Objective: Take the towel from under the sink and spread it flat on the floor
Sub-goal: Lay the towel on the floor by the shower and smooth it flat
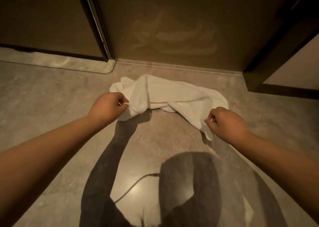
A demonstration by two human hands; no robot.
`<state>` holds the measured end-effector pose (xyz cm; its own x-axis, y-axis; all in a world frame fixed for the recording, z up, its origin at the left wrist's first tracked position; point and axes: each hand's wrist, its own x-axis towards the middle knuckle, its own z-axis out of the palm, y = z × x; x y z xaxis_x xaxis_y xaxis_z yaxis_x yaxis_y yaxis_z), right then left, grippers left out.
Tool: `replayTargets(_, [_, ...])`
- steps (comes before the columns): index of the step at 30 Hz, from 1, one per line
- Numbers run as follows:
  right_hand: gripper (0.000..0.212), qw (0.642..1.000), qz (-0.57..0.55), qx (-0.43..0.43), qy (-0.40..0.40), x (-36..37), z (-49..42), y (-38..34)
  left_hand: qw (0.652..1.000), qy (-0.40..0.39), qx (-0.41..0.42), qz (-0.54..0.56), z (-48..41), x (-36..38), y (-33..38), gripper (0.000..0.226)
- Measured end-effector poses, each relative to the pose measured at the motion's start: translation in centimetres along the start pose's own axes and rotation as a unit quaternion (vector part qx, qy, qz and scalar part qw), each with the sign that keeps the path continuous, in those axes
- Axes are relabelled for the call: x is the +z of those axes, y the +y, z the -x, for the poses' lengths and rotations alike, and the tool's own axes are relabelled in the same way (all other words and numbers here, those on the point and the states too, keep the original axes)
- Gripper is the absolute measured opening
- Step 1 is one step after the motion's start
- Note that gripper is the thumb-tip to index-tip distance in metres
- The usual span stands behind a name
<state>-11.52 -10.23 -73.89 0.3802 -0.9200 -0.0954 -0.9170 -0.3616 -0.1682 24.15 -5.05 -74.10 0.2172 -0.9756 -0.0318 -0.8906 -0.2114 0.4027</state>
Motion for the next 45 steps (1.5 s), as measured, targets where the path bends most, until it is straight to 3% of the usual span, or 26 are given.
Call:
replayTargets(5, [0.019,0.997,0.028,0.029,-0.066,1.4,-0.3,0.6,0.996,-0.068,0.005,-0.052,-0.1,1.0,-0.5,0.011])
replayTargets(9, [0.018,0.999,0.003,0.051,-0.007,1.6,-1.0,1.4,0.998,-0.035,0.018,-0.058,-0.4,1.4,0.7,0.028])
replayTargets(13, [0.016,0.991,-0.078,0.099,0.049,2.2,-2.4,2.4,0.992,0.038,0.118,-0.033,-1.3,2.2,3.2,0.037])
replayTargets(21, [0.027,0.955,-0.209,0.193,0.081,6.2,-5.1,3.2,0.989,-0.041,0.130,-0.060,-4.3,6.8,5.5,0.037])
replayTargets(28, [0.024,0.946,-0.251,0.175,0.108,7.7,-6.1,2.5,0.985,-0.050,0.107,-0.123,-5.8,9.5,5.4,0.050])
replayTargets(34, [0.023,0.958,-0.228,0.095,0.148,8.1,-6.3,2.2,0.972,-0.026,0.145,-0.181,-7.1,10.4,5.5,0.038])
replayTargets(37, [0.018,0.954,-0.234,0.117,0.145,8.4,-6.4,2.1,0.974,-0.032,0.134,-0.178,-7.4,10.9,5.6,0.040])
replayTargets(40, [0.026,0.947,-0.256,0.152,0.122,8.7,-6.8,1.6,0.973,-0.044,0.111,-0.199,-7.7,11.5,6.0,0.041])
replayTargets(45, [0.033,0.927,-0.291,0.201,0.123,8.9,-6.9,1.4,0.972,-0.024,0.080,-0.222,-8.3,12.1,6.5,0.020])
